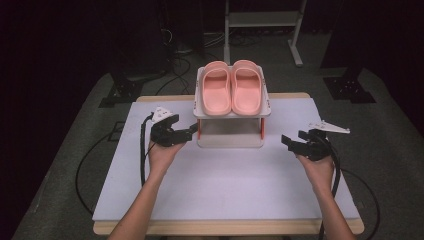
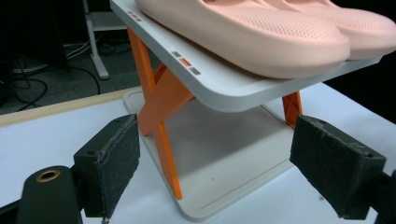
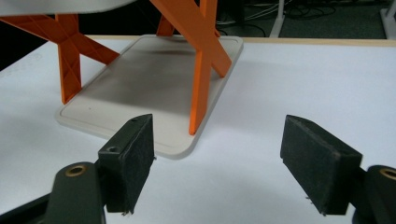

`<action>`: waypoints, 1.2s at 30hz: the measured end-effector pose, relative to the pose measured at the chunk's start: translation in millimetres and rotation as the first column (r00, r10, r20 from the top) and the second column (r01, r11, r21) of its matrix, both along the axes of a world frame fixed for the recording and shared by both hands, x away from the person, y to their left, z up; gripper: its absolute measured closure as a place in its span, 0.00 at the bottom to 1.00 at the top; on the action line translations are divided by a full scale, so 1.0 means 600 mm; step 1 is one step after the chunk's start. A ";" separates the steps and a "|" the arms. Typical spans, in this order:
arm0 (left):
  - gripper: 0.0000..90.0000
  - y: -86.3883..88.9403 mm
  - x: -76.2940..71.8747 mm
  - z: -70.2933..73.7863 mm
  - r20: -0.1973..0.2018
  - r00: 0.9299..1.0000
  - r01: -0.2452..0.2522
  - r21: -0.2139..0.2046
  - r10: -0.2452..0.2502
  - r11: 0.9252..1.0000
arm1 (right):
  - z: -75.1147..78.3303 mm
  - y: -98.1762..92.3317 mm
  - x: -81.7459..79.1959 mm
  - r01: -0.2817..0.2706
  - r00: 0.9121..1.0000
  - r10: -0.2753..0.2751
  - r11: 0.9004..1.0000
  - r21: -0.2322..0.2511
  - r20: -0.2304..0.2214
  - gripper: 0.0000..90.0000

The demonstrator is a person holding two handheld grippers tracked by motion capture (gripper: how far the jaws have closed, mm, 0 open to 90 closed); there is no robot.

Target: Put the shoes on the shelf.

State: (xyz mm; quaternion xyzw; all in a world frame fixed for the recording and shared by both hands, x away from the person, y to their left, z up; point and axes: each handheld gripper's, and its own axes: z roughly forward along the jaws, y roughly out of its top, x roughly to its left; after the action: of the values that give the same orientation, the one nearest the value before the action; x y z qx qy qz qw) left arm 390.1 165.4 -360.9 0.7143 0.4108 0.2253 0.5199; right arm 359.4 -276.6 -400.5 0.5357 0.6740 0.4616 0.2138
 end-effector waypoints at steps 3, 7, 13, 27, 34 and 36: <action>0.17 0.002 -0.005 -0.006 0.000 1.000 0.000 0.004 0.000 1.000 | -0.007 -0.004 -0.005 0.003 1.000 -0.003 1.000 -0.003 -0.008 0.28; 0.17 0.004 -0.008 -0.016 -0.003 1.000 0.006 0.013 -0.006 1.000 | -0.017 -0.010 -0.012 0.012 1.000 -0.012 1.000 0.002 -0.010 0.28; 0.17 0.008 -0.016 -0.028 -0.006 1.000 0.003 0.011 -0.003 1.000 | -0.027 -0.014 -0.020 0.021 1.000 -0.021 1.000 0.010 -0.016 0.28; 0.16 0.026 -0.036 -0.059 -0.010 1.000 -0.004 -0.011 0.004 1.000 | -0.051 -0.023 -0.040 0.033 0.999 -0.033 0.999 0.000 -0.028 0.28; 0.16 0.034 -0.045 -0.069 -0.006 1.000 -0.012 -0.009 0.012 1.000 | -0.069 -0.030 -0.057 0.040 0.999 -0.040 0.999 0.001 -0.033 0.27; 0.15 0.036 -0.049 -0.073 -0.007 1.000 -0.012 -0.004 0.012 1.000 | -0.074 -0.032 -0.062 0.040 0.999 -0.039 0.999 0.012 -0.038 0.27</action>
State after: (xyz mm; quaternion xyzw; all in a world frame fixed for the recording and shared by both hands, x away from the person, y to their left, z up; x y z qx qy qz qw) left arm 360.7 187.2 -405.0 0.7114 0.4173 0.2252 0.5187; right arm 322.3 -295.9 -444.9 0.5589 0.6642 0.4514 0.2066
